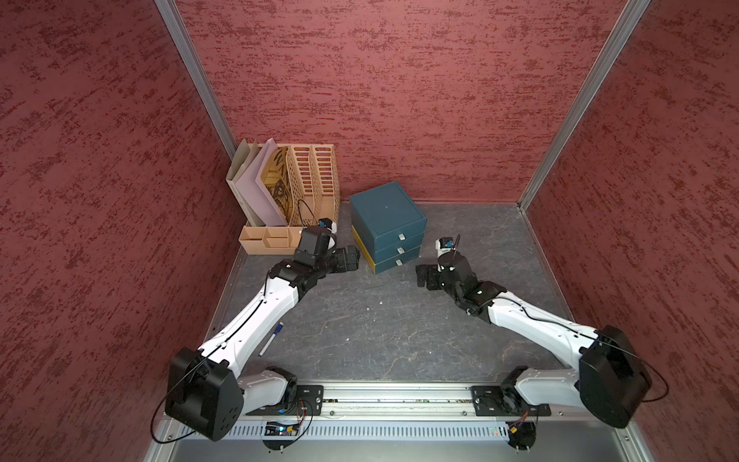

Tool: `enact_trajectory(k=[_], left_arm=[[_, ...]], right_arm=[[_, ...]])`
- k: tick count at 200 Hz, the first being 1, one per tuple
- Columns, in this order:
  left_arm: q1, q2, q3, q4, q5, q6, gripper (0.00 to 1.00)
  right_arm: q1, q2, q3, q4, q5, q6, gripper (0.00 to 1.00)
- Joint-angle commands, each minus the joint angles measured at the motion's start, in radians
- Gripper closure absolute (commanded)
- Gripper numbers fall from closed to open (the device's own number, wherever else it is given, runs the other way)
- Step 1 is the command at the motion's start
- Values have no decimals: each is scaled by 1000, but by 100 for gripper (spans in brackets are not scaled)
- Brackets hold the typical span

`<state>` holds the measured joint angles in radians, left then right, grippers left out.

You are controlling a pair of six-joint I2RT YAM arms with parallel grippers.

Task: Place the transparent tape into the drawer according to color
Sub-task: Reset both arms

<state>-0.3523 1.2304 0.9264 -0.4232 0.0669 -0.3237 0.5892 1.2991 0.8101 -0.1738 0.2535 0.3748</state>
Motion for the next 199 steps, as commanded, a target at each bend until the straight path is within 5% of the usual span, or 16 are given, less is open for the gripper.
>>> enact_trajectory(k=[1,76,104,199], left_arm=[[24,-48,-59,134,-19,45,0],[222,-81,-210,359,-39,177,0],[309,-71,-269,486,-22,195,0],[395,151,-437,1004,-24,321,0]], right_arm=[[-77,-43,32,-89,-6,-67,2],[-285,39,21,39,263,-137,2],[-331,44,-70,261,331,-232,2],[-389,146,-261,796,296,-441,2]])
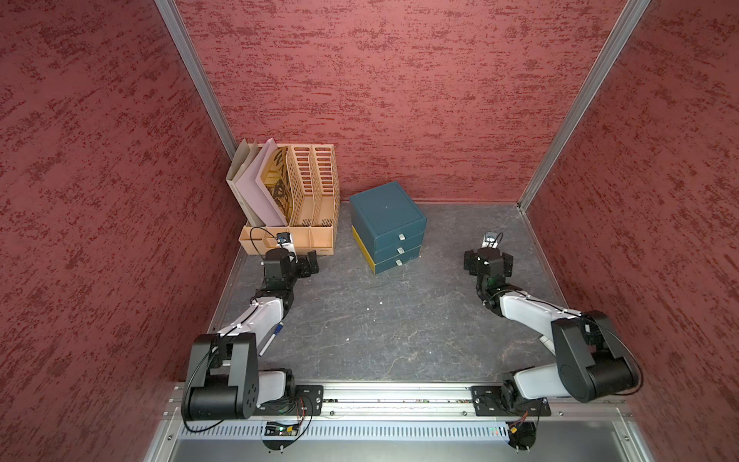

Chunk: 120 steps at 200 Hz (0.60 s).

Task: Place the transparent tape into the drawer according to color
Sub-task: Reset both arms

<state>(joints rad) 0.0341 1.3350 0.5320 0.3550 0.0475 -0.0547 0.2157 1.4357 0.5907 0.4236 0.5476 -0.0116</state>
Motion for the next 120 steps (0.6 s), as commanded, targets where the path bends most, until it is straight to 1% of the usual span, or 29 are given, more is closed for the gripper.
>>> enact_trajectory(k=[1,18,26,35,45,54,65,74,86,120], left_arm=[[9,49,-43,228,-4,51,0],[21,104,-61,300,21,46,0],[21,134,-77,352,52,56,0],[20,167,-98,420,69,67,0],[21,168,-125,460,82,68,0],[23,181,-148,517,107,76,0],[21,200,-163,564,129,87,0],[25,190,-157,532,131,84,0],[27,197,-157,545,135,80,0],[28,198,-156,545,135,78,0]], right_arm=[[-17,9,-42,197,-1,-52,2],[-28,15,-81,263,-27,-46,2],[-32,15,-109,320,-39,-46,2],[-35,58,-144,395,-55,-46,2],[-38,85,-181,490,-65,-61,2],[-44,67,-175,438,-91,-44,2],[-53,74,-175,449,-123,-49,2],[-66,71,-163,418,-157,-40,2],[-82,69,-160,403,-195,-31,2],[-140,63,-198,453,-321,4,2]])
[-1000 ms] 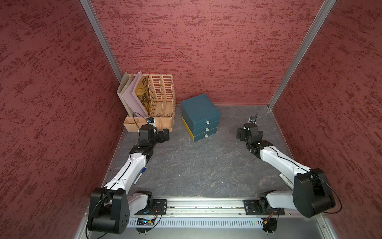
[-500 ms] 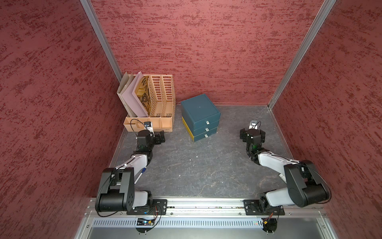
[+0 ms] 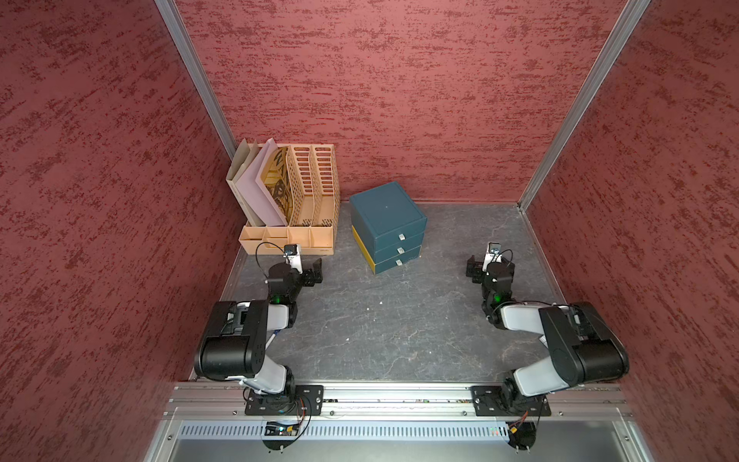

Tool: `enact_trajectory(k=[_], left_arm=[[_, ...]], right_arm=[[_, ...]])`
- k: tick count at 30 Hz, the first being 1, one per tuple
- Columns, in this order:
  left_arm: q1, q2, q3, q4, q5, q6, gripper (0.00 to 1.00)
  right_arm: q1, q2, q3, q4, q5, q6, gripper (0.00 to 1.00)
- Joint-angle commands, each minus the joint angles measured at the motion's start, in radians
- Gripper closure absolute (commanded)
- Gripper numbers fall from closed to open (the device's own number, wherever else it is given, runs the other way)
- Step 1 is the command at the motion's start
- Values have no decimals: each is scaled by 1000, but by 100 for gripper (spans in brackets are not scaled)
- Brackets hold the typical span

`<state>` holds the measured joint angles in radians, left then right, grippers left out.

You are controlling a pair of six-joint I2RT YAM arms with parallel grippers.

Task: Place the transparent tape into the drawer according to color
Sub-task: Reset both arms

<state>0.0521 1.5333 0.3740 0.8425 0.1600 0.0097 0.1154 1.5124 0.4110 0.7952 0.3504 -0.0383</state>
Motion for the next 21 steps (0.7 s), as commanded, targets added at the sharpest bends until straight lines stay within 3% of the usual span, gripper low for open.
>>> enact_trajectory(k=[1,4,6,10,18,21], left_arm=[[11,-1,2,56,23,14,0],[10,-2,2,54,23,14,0],[11,-2,2,55,23,14,0],[11,-2,1,56,23,14,0],[11,-1,5,47,3,6,0],[11,-1,5,47,3,6,0]], right_arm=[[-40,-14,-20,83,-127,31,2],[-41,58,-75,264,-166,6,2],[-42,26,-75,206,-155,25,2],[-39,45,-118,315,-114,30,2],[-38,44,-72,226,-129,22,2],[-36,45,-103,286,-152,10,1]])
